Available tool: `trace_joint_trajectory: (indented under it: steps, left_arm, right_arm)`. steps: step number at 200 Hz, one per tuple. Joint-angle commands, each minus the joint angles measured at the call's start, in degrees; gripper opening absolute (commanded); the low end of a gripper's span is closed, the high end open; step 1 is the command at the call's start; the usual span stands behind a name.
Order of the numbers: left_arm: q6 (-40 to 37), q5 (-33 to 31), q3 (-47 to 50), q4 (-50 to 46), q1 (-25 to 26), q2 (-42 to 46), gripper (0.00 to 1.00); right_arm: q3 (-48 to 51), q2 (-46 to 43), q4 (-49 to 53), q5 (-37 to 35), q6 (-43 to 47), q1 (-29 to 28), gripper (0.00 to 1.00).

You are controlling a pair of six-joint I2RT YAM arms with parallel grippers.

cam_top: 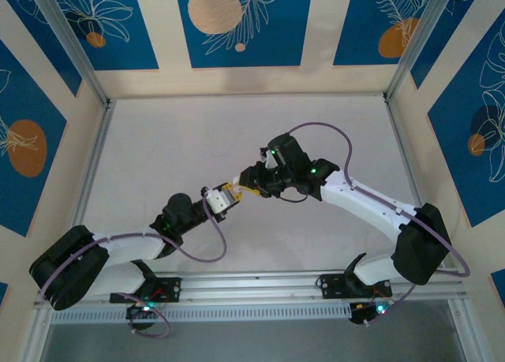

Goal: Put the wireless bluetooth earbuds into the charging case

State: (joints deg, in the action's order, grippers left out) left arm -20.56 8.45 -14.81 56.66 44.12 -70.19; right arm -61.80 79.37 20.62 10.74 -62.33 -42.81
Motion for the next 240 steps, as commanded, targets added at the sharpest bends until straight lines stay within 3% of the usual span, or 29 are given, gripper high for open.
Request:
trace_joint_trajectory:
  steps: [1, 150, 204, 240]
  left_arm:
    - [-1.3, 1.9, -1.5, 5.5, 1.4, 1.6, 0.2]
    - [0.1, 2.5, -1.3, 4.7, 1.4, 2.8, 0.19]
    - [9.5, -8.8, 2.7, 6.8, -0.3, 5.1, 0.2]
    - [15.6, -13.4, 3.8, -1.3, -2.9, 10.1, 0.2]
  right_arm:
    - [0.5, -1.1, 1.6, 0.9, 1.3, -0.6, 0.36]
    - [-4.3, -6.9, 10.3, 1.8, 12.5, 3.9, 0.34]
    - [-6.2, -5.0, 16.9, 2.7, 19.2, 8.5, 0.34]
    - [-11.2, 2.6, 24.1, 1.0, 24.7, 8.6, 0.37]
